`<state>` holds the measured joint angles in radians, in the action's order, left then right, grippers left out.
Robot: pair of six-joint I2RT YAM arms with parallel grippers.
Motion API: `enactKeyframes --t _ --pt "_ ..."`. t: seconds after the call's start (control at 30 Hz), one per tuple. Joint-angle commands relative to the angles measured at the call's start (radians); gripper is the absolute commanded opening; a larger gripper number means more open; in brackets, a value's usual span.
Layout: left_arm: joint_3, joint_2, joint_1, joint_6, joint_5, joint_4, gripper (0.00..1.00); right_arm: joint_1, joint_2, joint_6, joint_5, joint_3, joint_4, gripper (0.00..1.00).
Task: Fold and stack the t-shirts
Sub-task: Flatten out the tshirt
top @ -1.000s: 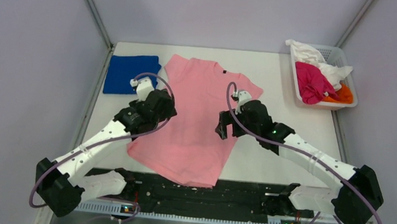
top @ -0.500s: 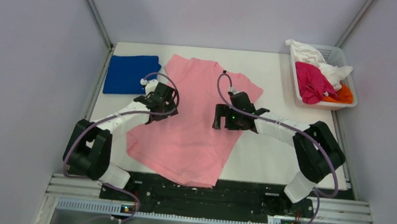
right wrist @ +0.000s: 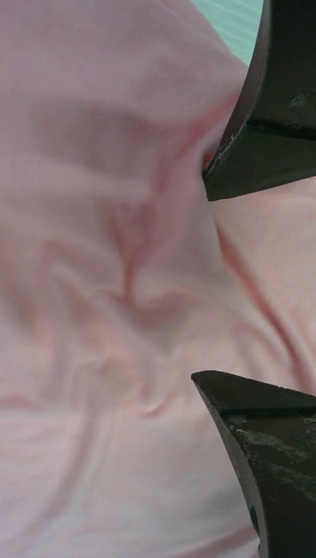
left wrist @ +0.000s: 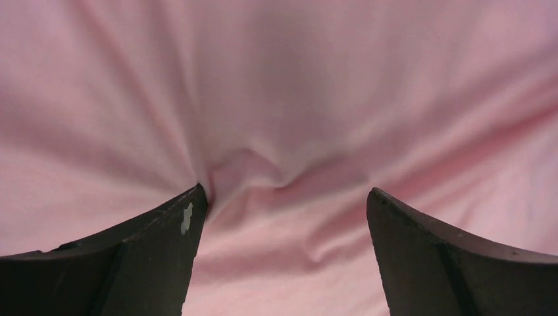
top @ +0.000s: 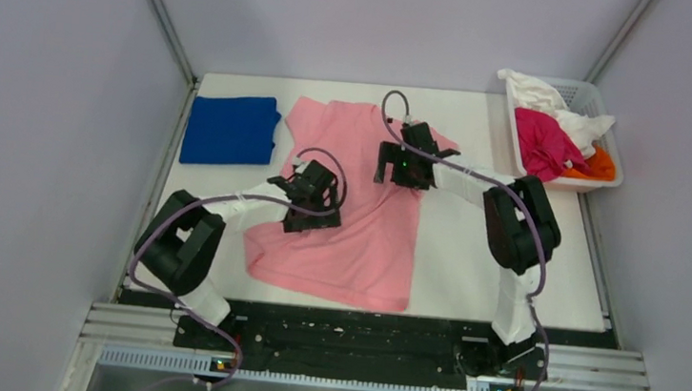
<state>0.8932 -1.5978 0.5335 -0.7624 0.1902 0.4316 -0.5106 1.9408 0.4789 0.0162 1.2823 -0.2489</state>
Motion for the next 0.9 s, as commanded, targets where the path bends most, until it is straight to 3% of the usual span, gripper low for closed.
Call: enactKeyframes --t 0.0,0.1,0.2,0.3,0.43,0.57,0.7,0.87 --pt "0.051 -0.136 0.171 0.022 -0.377 -0.066 0.95 0.041 0.205 -0.063 -0.022 0.239 -0.107 0.99" --pt "0.123 -0.191 0.249 0.040 -0.560 -0.225 0.99 0.069 0.299 -0.087 0.043 0.389 -0.115 0.99" --pt "0.286 -0.284 0.334 0.067 -0.613 -0.270 0.99 0.116 0.342 -0.121 0.113 0.523 -0.123 0.99" --pt "0.493 -0.365 0.403 0.109 -0.584 -0.236 0.99 0.202 0.290 -0.140 0.129 0.549 -0.128 0.99" --pt "0.566 -0.326 0.426 0.163 -0.547 -0.244 0.99 0.307 0.152 -0.164 0.126 0.498 -0.130 0.99" --pt "0.542 -0.185 0.415 0.232 -0.288 -0.139 0.99 0.335 0.001 -0.208 0.093 0.402 -0.151 0.99" --pt "0.445 -0.030 0.315 0.204 -0.042 -0.032 0.99 0.331 -0.161 -0.162 0.107 0.185 -0.126 0.99" --pt "0.313 0.097 0.009 0.146 -0.088 -0.078 0.99 0.251 -0.382 -0.033 0.069 -0.153 -0.045 0.99"
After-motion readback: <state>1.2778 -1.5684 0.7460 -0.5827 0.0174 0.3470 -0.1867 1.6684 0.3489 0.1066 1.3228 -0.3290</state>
